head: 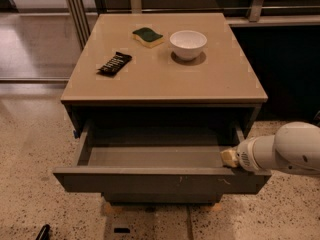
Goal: Open top drawer
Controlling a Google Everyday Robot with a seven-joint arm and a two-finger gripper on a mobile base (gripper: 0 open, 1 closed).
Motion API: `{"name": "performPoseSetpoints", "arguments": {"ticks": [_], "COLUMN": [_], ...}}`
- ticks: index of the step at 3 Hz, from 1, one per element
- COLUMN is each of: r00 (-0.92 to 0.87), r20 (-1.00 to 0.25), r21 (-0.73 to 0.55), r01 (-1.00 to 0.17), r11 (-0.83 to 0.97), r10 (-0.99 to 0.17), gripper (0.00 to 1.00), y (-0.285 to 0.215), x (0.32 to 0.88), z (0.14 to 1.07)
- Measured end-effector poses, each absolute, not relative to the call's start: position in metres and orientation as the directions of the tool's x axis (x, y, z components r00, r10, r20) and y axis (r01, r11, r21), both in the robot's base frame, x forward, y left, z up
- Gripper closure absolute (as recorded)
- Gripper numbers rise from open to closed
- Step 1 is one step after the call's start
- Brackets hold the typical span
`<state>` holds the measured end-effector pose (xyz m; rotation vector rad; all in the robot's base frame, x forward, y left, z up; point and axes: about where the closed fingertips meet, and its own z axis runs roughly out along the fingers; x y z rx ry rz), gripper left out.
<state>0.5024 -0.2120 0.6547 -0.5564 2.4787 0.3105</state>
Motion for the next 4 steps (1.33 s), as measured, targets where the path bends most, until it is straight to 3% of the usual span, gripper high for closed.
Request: {"name": "performPoseSetpoints", "arguments": {"ticks": [2, 3, 4], "r00": [-0.747, -0.692, -0.492], "r20": [-0.607, -0.683, -0.851], "r21": [0.123, 0.092, -0.023], "r01": [-0.425, -0.401, -0.314], "r11": [0.897, 0.912, 0.949], "r10": [-0.271, -0.235, -0.183], "gripper": [1.0, 1.0, 1.0], "y": [-0.217, -0.222, -0.248], "x": [0.474, 0.485, 0.535], "z": [0.655, 0.673, 0.742]}}
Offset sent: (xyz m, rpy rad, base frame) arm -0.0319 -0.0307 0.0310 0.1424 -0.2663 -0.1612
